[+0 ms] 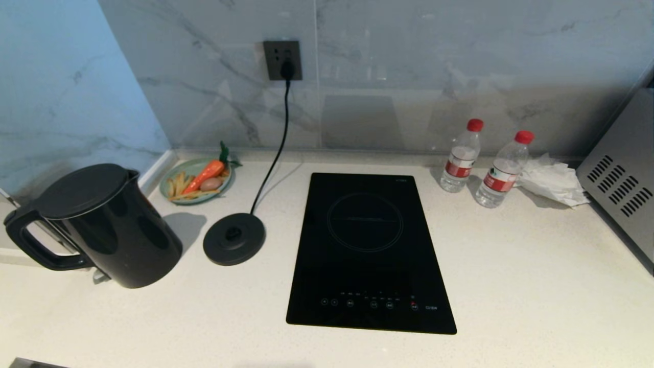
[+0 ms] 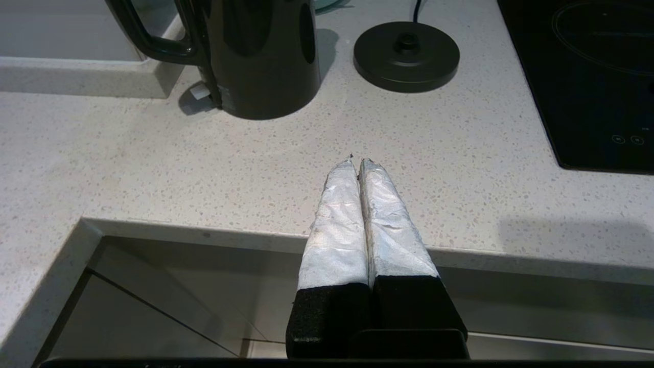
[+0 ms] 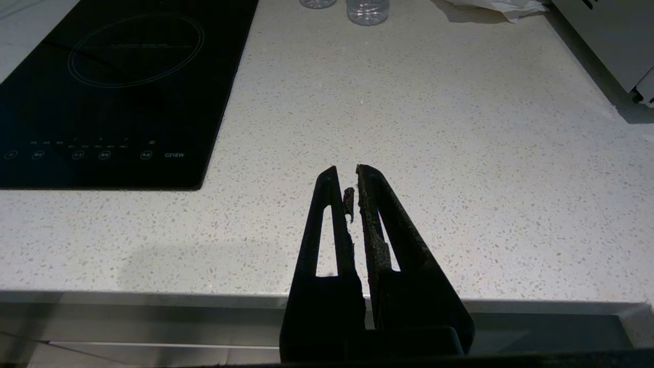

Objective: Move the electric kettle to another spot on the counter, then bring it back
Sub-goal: Grab the kettle

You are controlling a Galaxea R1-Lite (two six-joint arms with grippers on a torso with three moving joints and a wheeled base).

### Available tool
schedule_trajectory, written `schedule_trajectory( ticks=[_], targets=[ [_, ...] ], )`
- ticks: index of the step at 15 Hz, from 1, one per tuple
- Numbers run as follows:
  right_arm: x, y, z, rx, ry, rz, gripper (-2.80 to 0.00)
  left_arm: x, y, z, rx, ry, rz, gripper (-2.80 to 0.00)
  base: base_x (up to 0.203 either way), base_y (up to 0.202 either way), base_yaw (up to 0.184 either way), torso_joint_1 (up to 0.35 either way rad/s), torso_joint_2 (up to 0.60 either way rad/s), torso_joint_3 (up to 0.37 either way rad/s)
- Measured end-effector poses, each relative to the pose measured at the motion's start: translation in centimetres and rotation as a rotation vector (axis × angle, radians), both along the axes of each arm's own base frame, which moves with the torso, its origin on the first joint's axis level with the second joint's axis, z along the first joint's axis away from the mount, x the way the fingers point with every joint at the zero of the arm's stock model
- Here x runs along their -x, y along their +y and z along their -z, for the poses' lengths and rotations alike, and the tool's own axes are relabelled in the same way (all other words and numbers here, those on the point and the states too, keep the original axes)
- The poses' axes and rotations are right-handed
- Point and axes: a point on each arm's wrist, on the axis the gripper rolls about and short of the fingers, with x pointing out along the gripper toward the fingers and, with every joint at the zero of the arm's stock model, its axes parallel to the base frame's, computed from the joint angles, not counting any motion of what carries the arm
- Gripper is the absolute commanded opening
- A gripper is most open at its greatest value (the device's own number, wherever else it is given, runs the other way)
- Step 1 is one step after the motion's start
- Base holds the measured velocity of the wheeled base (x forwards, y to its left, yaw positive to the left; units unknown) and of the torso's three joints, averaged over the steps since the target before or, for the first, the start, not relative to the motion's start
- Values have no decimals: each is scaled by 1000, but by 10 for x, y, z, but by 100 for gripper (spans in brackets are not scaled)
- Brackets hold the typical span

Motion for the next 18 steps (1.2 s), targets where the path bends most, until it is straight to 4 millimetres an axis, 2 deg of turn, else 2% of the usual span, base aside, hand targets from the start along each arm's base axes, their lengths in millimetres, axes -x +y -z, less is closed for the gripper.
schedule_trajectory(
  ticks=[5,8,11,14,18],
  targets=[
    [0,0,0,0,0,0,-280,2,0,-4,-1,-8,-9,-280,0,0,0,0,0,0],
    [0,0,0,0,0,1,-280,6,0,-29,3,-29,-16,-280,0,0,0,0,0,0],
    [0,0,0,0,0,0,-280,1,0,-57,13,-4,-14,-280,0,0,0,0,0,0],
    [0,0,0,0,0,0,-280,-23,0,-79,29,57,1,-280,0,0,0,0,0,0],
    [0,0,0,0,0,0,-280,-83,0,-100,77,141,-9,-280,0,0,0,0,0,0]
  ],
)
